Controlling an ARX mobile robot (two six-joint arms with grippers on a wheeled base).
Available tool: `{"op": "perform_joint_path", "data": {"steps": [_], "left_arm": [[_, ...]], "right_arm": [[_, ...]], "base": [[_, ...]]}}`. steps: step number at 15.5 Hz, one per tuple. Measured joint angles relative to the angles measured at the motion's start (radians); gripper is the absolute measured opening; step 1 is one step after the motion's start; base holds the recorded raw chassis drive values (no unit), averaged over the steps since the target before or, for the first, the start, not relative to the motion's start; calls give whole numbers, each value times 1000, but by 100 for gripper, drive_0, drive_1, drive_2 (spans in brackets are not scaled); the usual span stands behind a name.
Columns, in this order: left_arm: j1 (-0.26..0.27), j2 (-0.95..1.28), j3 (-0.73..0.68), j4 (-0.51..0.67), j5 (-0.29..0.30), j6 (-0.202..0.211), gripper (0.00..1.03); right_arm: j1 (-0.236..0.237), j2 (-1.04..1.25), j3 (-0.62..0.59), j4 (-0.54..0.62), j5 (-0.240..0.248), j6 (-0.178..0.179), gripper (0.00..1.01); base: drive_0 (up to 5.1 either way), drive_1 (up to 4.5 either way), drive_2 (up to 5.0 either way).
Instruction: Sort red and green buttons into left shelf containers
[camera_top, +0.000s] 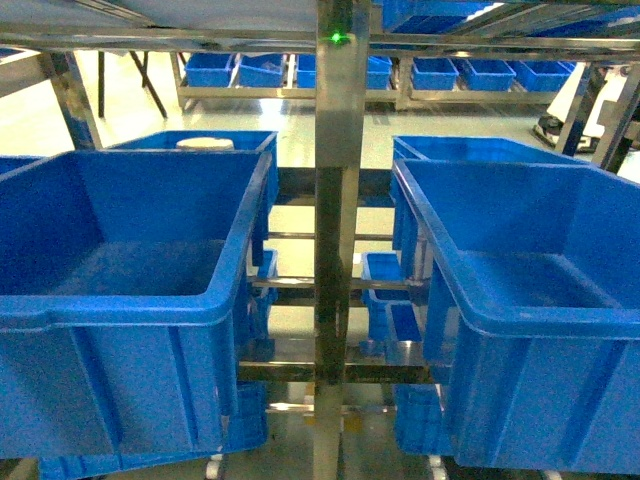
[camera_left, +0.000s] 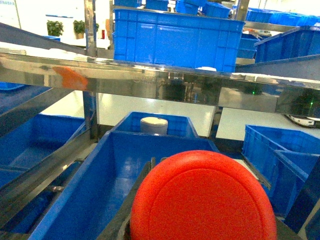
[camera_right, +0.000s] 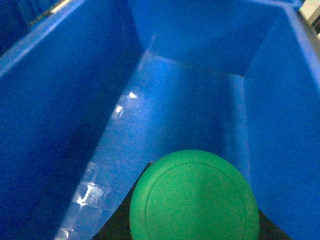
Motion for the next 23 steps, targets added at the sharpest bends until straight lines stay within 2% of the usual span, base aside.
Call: {"op": "perform_joint_path", "data": {"steps": [3,5,7,10,12,13,14,15,16,17,18,20,23], "left_arm": [[0,0,0,0,0,0,25],[0,0,0,0,0,0,25],[0,0,0,0,0,0,25],[0,0,0,0,0,0,25],[0,0,0,0,0,0,25],[0,0,0,0,0,0,25],[0,0,0,0,0,0,25],[0,0,0,0,0,0,25],[0,0,0,0,0,0,25],[0,0,0,0,0,0,25],[0,0,0,0,0,0,25],[0,0,0,0,0,0,25],[0,0,0,0,0,0,25]], "right_arm": [[8,188,181,-157,20,5,26],[14,275,301,-301,21,34,26],[14,311,321,-357,31,35,27],[17,303,312,-278,42,39,64],[37,254,234,-108,83,44,90],[48,205,179,-9,87,52,100],[64,134,98,111,106,54,97],[89,49,-5,237,117,53,98],[115,-50,-130,373,127,61,98],[138,-152,-251,462,146,77,98],[160,-257,-344,457,156,89,98],[201,-504,-496,357,194,113,98],[236,-779,-576,177,204,121,98]], "base": [[0,0,0],[0,0,0],[0,0,0],[0,0,0],[0,0,0],[0,0,0],[0,0,0],[0,0,0],[0,0,0],[0,0,0],[0,0,0],[0,0,0],[0,0,0]]}}
